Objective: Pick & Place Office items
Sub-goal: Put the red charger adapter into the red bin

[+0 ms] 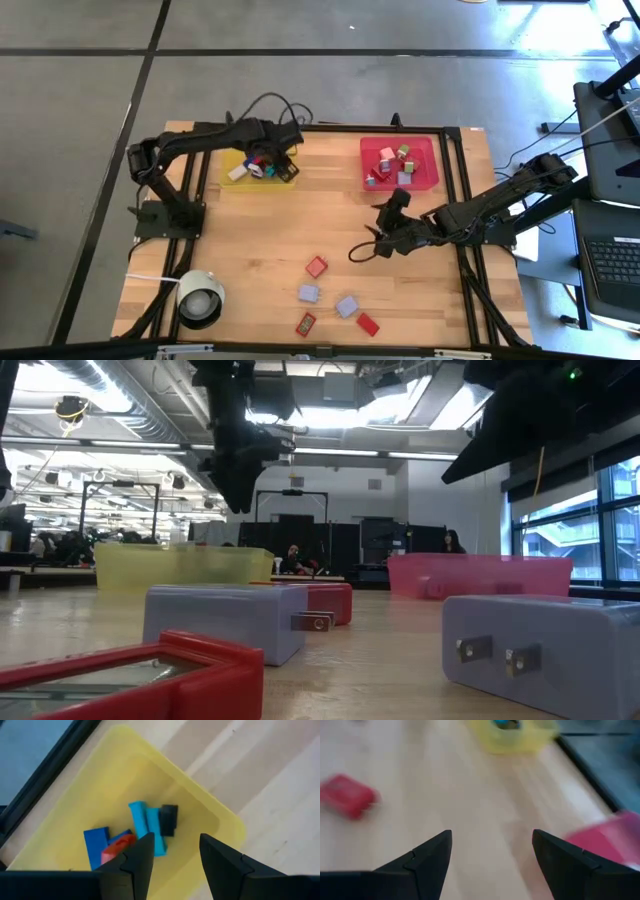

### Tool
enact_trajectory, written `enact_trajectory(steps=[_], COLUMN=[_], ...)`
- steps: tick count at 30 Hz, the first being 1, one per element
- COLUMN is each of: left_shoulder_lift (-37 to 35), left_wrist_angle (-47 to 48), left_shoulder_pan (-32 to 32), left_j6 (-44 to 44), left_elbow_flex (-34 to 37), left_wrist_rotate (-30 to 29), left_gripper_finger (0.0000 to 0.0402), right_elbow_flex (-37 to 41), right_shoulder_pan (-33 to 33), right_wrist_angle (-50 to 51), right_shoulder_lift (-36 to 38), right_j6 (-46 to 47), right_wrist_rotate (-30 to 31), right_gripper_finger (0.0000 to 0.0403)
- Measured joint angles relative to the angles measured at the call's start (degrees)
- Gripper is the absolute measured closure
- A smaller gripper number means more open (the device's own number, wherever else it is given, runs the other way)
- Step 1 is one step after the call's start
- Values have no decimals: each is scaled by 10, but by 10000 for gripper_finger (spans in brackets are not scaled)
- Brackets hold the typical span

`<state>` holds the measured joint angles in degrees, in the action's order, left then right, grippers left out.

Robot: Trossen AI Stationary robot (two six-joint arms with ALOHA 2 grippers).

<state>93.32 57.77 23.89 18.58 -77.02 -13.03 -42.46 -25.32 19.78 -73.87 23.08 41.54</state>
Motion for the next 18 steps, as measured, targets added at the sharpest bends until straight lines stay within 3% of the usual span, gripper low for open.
enact_trajectory(steps=[8,14,18], left_shoulder_lift=[0,0,0], left_wrist_angle=[26,99,205], left_shoulder_pan=[-98,-161,-189], left_j6=[39,56,127], left_elbow_flex=[3,3,3], left_wrist_rotate=[-62,-108,-134], left_gripper_finger=[256,256,256], right_elbow_flex=[0,0,0], right_shoulder_pan=[3,17,37], right_wrist_angle=[-165,-352,-448], right_shoulder_lift=[-52,-134,-177], right_j6=[-134,-257,-288], right_wrist_rotate=[-73,-222,-309], right_gripper_finger=[124,122,106])
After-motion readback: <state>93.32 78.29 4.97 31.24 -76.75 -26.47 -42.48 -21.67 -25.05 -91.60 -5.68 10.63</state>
